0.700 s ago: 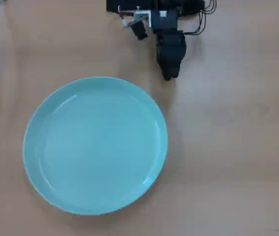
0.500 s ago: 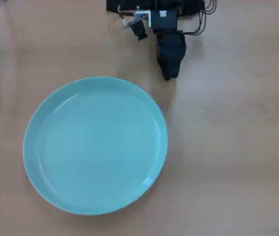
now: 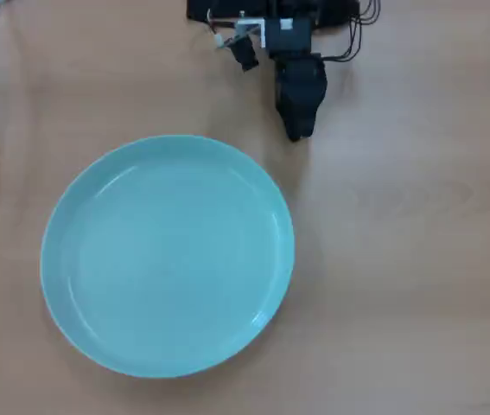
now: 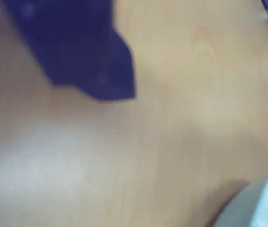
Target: Move the green bowl from right to left
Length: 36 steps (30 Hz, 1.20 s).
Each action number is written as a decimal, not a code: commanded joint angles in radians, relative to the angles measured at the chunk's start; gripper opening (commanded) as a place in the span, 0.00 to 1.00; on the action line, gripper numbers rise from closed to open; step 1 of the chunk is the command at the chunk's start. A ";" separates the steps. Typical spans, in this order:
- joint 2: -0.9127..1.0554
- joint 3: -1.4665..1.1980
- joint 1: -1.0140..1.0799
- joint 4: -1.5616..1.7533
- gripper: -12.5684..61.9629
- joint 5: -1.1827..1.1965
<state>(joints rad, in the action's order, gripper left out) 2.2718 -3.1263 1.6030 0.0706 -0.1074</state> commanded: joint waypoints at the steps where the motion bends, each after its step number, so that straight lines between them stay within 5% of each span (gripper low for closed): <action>1: 0.097 -0.029 0.000 -0.058 0.79 0.003; 36: 0.098 0.411 -0.009 -0.759 0.79 0.006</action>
<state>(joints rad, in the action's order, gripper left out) 2.2718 -2.7428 1.5953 -0.5921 -0.1058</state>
